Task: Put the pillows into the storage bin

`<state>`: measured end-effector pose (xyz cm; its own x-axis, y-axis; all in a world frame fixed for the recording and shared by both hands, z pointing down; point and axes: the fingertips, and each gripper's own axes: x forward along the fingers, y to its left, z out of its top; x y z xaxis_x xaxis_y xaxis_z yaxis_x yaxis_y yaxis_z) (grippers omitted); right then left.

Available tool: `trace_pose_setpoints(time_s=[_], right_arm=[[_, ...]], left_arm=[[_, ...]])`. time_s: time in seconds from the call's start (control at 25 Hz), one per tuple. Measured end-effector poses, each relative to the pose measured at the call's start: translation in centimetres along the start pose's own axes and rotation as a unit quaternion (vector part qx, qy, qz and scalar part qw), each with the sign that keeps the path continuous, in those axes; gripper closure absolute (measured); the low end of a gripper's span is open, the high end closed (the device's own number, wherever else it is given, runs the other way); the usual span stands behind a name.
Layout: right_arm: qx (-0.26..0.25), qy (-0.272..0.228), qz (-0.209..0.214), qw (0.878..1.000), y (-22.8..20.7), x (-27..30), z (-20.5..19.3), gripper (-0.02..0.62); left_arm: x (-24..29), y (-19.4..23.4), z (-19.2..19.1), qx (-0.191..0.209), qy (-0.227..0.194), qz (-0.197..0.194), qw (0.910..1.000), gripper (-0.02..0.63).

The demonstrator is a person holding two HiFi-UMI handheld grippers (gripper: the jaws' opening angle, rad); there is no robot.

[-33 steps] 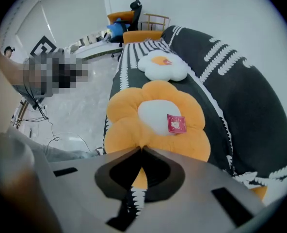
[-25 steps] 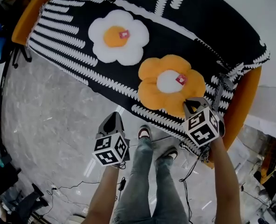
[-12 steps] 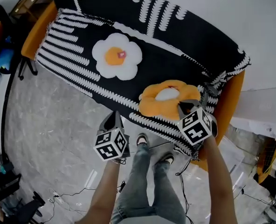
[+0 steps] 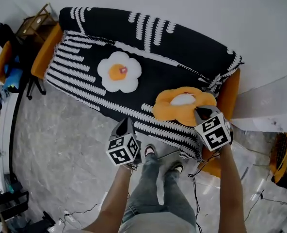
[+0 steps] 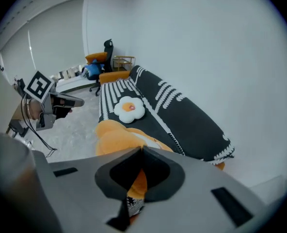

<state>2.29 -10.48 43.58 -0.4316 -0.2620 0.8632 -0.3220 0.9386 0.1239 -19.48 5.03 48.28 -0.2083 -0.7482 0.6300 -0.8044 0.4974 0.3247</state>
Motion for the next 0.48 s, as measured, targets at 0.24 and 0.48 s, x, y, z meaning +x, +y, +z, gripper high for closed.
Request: trace_pose_setpoints(time_s=[0.24,0.48], right_arm=[[0.06,-0.034,-0.044,0.997,-2.4,-6.5,-1.6,0.589],[0.099,-0.047,-0.094,0.99,-5.4,-13.6,-5.7,0.589]], left_arm=[[-1.7,-6.3,0.7,0.034,-0.009,-0.046,0.9983,0.595],[-2.9,-13.8,0.8,0.068,-0.013,-0.099,0.9926,0.595]])
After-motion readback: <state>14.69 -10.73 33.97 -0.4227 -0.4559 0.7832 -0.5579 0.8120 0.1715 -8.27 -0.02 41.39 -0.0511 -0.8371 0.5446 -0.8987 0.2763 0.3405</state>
